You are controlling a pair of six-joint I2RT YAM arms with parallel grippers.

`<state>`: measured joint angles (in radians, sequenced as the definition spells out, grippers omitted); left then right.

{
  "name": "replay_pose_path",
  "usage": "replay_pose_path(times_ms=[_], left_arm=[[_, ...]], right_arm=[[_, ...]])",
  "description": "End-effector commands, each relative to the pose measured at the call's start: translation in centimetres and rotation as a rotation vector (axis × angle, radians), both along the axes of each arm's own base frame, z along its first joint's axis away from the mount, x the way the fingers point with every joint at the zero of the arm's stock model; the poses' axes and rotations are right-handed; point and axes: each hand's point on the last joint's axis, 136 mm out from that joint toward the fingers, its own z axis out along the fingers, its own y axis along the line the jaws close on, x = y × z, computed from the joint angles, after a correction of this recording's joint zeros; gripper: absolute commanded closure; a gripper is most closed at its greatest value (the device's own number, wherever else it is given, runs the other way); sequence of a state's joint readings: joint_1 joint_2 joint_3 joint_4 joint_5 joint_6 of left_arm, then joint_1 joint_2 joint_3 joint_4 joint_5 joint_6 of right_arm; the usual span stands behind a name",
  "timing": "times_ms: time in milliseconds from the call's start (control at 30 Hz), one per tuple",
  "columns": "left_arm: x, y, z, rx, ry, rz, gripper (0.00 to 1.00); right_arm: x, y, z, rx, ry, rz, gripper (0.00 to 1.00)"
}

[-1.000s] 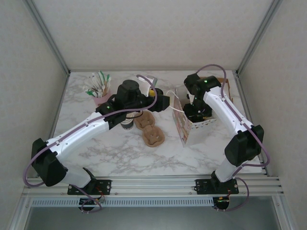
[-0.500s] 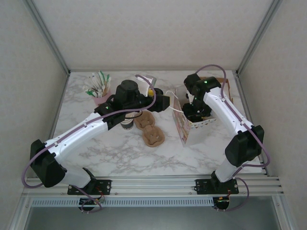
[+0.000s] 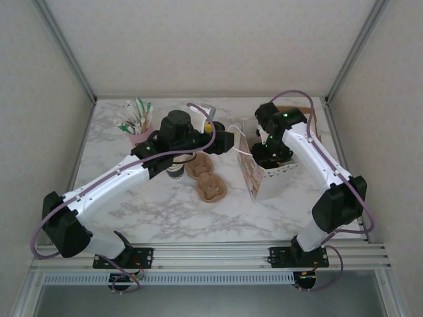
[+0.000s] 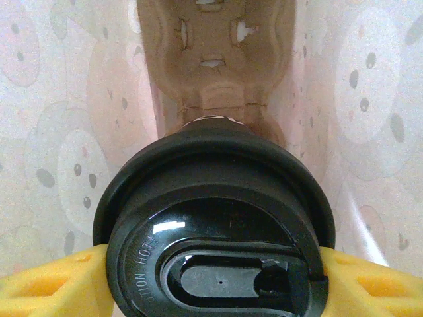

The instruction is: Pack the takeout coffee

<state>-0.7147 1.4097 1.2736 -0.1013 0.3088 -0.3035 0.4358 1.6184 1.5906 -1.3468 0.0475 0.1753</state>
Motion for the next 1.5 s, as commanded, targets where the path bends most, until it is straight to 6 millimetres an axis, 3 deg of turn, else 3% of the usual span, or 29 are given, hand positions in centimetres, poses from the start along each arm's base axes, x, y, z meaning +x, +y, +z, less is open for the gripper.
replay_pose_path(times_ms=[0, 1467], left_arm=[[0.2, -0.2, 0.3, -0.006, -0.01, 0.013, 0.0], [0.4, -0.5, -0.5, 0.01, 0.001, 0.014, 0.0]], right_arm=[[-0.7, -0.3, -0.4, 0.011, 0.049, -0.017, 0.31], [-1.0, -1.1, -1.2, -0.051, 0.113, -0.036, 0.31]])
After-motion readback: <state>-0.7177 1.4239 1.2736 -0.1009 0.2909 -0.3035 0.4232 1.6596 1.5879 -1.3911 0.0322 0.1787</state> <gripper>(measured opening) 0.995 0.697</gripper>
